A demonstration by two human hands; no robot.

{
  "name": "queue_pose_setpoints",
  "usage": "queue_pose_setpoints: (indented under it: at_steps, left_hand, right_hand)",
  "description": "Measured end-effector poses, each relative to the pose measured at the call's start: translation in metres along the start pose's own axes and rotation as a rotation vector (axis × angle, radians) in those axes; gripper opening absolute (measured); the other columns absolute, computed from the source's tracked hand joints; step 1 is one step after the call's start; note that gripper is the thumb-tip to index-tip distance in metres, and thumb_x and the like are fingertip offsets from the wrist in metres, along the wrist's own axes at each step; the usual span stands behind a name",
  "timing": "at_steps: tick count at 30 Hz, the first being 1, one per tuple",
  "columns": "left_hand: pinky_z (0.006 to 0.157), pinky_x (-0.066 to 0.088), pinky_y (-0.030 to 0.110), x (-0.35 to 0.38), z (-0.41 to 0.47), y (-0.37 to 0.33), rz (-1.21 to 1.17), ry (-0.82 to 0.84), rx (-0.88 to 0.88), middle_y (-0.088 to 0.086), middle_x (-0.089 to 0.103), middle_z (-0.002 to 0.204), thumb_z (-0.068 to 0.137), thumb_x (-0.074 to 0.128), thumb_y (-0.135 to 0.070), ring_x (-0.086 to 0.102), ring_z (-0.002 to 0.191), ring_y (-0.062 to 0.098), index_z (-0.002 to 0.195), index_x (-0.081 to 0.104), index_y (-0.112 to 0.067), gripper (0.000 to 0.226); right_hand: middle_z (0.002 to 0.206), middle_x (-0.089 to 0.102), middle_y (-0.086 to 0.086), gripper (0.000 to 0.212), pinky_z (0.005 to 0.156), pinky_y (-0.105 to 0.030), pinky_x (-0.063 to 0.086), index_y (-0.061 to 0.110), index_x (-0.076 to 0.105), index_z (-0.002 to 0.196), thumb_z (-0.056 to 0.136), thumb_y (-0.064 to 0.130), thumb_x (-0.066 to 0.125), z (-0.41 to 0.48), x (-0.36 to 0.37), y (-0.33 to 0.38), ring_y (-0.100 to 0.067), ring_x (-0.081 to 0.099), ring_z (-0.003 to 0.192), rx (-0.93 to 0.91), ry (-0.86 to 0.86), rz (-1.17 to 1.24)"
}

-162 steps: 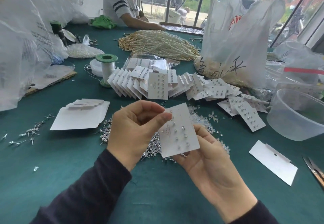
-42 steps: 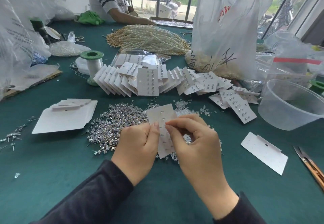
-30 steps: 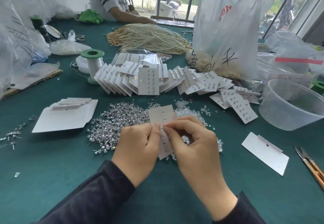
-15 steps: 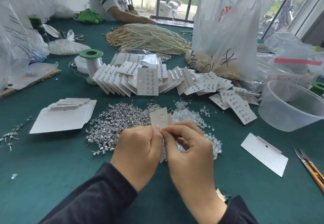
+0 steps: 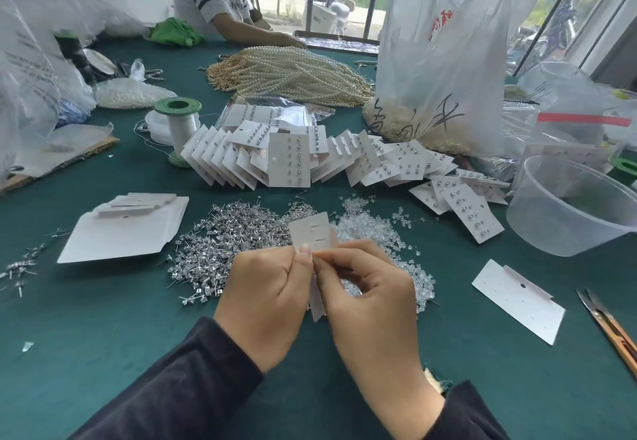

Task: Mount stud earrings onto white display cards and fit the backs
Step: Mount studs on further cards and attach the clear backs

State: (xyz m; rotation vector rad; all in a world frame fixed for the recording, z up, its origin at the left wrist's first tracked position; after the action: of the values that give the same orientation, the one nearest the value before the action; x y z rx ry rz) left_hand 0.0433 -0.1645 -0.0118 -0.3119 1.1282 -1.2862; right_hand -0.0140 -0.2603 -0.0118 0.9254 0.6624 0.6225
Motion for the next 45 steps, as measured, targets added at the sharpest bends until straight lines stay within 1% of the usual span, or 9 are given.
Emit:
queue_pose_setpoints:
  at_steps: [5,25,28,32,34,36,39,41,45]
  left_hand:
    - [0.040,0.022,0.011,-0.001,0.002,-0.005,0.046,-0.016,0.045,-0.012,0.022,0.034,0.084,0.044,-0.020,0.038,0.039,0.005,0.041,0.025,-0.028,0.048]
    - [0.042,0.020,0.012,-0.001,-0.001,-0.001,0.080,-0.030,0.052,-0.014,0.018,0.035,0.083,0.046,-0.019,0.038,0.038,0.003,0.041,0.019,-0.029,0.051]
    - [0.044,0.026,0.008,-0.003,0.003,-0.003,-0.029,0.071,0.126,-0.010,0.031,0.037,0.090,0.039,-0.035,0.040,0.041,0.004,0.041,0.032,-0.025,0.050]
    - [0.050,0.038,0.023,-0.008,0.011,0.005,-0.066,0.303,0.081,0.001,0.051,0.049,0.084,0.014,-0.068,0.047,0.048,0.010,0.053,0.054,-0.012,0.075]
    - [0.057,0.041,0.027,-0.018,0.018,0.017,0.068,0.198,0.019,0.006,0.060,0.059,0.090,0.024,-0.058,0.052,0.055,0.013,0.056,0.056,-0.017,0.062]
    - [0.068,0.040,0.029,-0.033,0.027,0.033,0.353,0.016,-0.048,0.008,0.063,0.076,0.090,0.047,-0.039,0.050,0.068,0.018,0.080,0.066,-0.013,0.034]
    - [0.089,0.037,0.034,-0.043,0.034,0.058,0.645,0.039,-0.240,0.013,0.059,0.100,0.083,0.060,-0.035,0.051,0.099,0.028,0.111,0.063,-0.010,0.037]
    - [0.092,0.037,0.034,-0.043,0.035,0.064,0.628,0.059,-0.292,0.014,0.060,0.103,0.081,0.063,-0.035,0.050,0.107,0.029,0.105,0.067,-0.012,0.034]
    - [0.075,0.038,0.028,-0.044,0.036,0.063,0.591,-0.013,-0.292,0.007,0.067,0.087,0.078,0.066,-0.031,0.054,0.082,0.022,0.081,0.071,-0.015,0.016]
  right_hand:
    - [0.069,0.063,0.010,0.004,0.062,-0.018,0.049,0.021,0.066,0.070,0.074,0.018,0.066,-0.001,-0.004,0.004,-0.008,0.061,0.067,-0.019,-0.017,-0.061]
    - [0.071,0.060,0.008,0.013,0.060,-0.018,0.048,0.014,0.067,0.071,0.079,0.004,0.067,-0.001,0.000,0.001,-0.009,0.060,0.067,-0.012,0.099,-0.049]
    - [0.071,0.059,0.008,0.013,0.062,-0.020,0.049,0.017,0.065,0.070,0.079,0.007,0.065,0.000,-0.005,0.001,-0.010,0.060,0.068,-0.021,0.063,-0.048]
    - [0.071,0.061,0.004,0.020,0.065,-0.017,0.046,0.020,0.062,0.069,0.079,0.004,0.066,0.004,-0.012,0.001,-0.010,0.059,0.069,-0.015,0.002,-0.068]
    - [0.071,0.062,0.004,0.018,0.066,-0.016,0.045,0.021,0.061,0.069,0.079,0.007,0.066,0.005,-0.016,0.001,-0.010,0.059,0.069,-0.018,-0.025,-0.054]
    - [0.072,0.062,0.005,0.010,0.068,-0.019,0.045,0.024,0.061,0.071,0.077,0.016,0.062,0.006,-0.019,0.002,-0.010,0.059,0.071,0.003,-0.050,-0.011]
    - [0.073,0.064,0.006,0.007,0.074,-0.027,0.046,0.025,0.062,0.070,0.076,0.021,0.061,0.007,-0.021,-0.001,-0.014,0.060,0.077,0.076,-0.062,0.061]
    - [0.075,0.063,0.003,0.014,0.075,-0.028,0.046,0.024,0.063,0.068,0.079,0.015,0.065,0.007,-0.021,-0.004,-0.014,0.060,0.076,0.121,-0.047,0.129]
    - [0.075,0.064,0.000,0.024,0.071,-0.015,0.046,0.020,0.063,0.069,0.082,-0.001,0.063,0.009,-0.021,-0.005,-0.004,0.059,0.070,0.141,-0.038,0.205]
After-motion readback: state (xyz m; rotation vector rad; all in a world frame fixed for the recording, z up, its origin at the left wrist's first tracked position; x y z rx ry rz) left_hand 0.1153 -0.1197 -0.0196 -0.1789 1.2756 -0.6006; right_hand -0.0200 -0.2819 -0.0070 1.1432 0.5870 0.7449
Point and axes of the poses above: each hand's wrist, its own z-axis towards the middle knuckle, its own x-axis out of the palm, y = z × x, the point moved 3 cm from there along z, towards the middle knuckle
